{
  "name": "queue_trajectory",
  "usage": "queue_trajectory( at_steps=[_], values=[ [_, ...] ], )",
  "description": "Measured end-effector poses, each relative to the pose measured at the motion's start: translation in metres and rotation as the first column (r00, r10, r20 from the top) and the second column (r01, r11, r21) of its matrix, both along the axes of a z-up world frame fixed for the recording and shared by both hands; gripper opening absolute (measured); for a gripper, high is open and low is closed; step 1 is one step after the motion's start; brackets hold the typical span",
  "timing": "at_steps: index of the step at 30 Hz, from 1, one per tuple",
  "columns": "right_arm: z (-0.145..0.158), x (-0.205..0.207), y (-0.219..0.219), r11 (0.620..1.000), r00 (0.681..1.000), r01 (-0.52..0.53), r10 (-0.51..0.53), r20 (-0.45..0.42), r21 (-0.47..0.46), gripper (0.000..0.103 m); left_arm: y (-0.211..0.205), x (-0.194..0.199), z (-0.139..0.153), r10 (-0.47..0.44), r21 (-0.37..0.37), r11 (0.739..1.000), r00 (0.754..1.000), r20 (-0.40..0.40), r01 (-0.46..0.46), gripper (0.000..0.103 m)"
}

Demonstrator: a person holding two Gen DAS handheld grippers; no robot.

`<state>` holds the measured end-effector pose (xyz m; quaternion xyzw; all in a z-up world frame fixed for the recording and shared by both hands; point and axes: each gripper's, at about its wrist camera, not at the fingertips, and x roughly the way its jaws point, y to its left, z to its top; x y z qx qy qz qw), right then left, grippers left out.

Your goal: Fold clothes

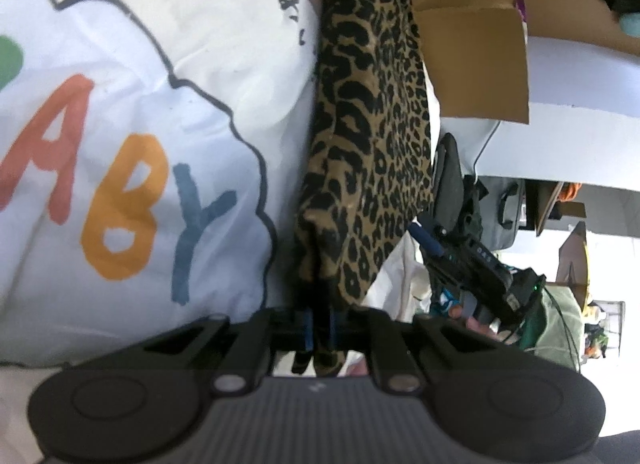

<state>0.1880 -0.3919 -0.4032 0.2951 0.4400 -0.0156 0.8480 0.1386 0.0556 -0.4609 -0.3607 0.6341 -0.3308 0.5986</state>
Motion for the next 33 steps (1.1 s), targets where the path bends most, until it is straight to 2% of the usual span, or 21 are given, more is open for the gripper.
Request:
queue_trajectory(
  at_steps=[2, 13, 23, 33],
  values=[
    [-0.003, 0.0, -0.005, 1.0, 1.0, 0.022, -0.022, -0.006, 0.008, 0.041, 0.001, 0.0, 0.002, -0.008, 0.006, 1.0, 1.0, 0.008, 0.008, 0.007],
    [-0.019, 0.003, -0.025, 0.984, 0.995, 0.1, -0.1, -0.007, 0.15, 0.043, 0.013, 0.0, 0.01, -0.031, 0.031, 0.999, 0.999, 0.034, 0.03, 0.006],
    [-0.028, 0.014, -0.037, 0.973, 0.993, 0.114, -0.118, 0.007, 0.201, 0.043, 0.016, 0.001, 0.013, -0.034, 0.049, 0.998, 0.999, 0.042, 0.032, 0.006],
    [-0.026, 0.028, -0.051, 0.972, 0.987, 0.147, -0.155, 0.034, 0.182, 0.043, 0.011, 0.0, 0.009, -0.033, 0.055, 0.998, 0.999, 0.041, 0.031, 0.006]
  ],
)
